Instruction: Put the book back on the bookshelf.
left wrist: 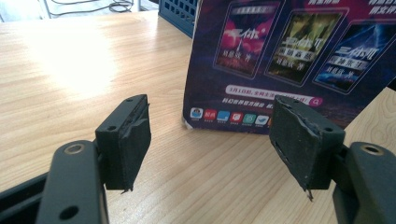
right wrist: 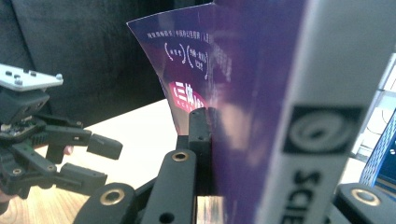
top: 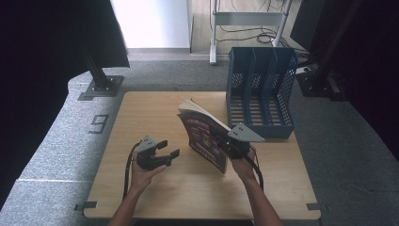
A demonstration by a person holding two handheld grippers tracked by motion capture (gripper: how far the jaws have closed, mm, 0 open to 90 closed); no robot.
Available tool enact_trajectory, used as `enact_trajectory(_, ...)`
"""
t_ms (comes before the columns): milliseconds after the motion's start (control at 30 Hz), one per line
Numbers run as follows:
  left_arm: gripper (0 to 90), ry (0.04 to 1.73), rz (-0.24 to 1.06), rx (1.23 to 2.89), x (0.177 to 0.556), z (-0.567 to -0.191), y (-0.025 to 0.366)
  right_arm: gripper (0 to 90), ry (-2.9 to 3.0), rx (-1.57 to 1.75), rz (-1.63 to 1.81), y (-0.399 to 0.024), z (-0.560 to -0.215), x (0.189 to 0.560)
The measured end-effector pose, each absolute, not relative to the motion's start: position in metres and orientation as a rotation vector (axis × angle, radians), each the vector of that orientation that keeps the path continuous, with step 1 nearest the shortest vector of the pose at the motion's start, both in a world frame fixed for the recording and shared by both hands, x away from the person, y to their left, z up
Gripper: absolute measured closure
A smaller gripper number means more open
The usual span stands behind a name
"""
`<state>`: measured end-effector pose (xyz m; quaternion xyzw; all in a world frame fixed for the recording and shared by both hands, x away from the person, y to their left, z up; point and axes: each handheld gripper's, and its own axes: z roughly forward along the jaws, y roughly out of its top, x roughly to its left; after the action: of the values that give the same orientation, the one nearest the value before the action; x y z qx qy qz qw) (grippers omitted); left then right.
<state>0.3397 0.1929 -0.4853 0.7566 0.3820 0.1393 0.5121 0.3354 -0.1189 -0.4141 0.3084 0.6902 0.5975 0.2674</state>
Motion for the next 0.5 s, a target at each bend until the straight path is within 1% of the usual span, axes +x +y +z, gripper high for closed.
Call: enact_trajectory(500,28.7,0.936,0.323,1.833,0.3372,-0.4937,0.1958,81.7,1.824,0.842,1.604,-0.1215,-0.4074,0.3355)
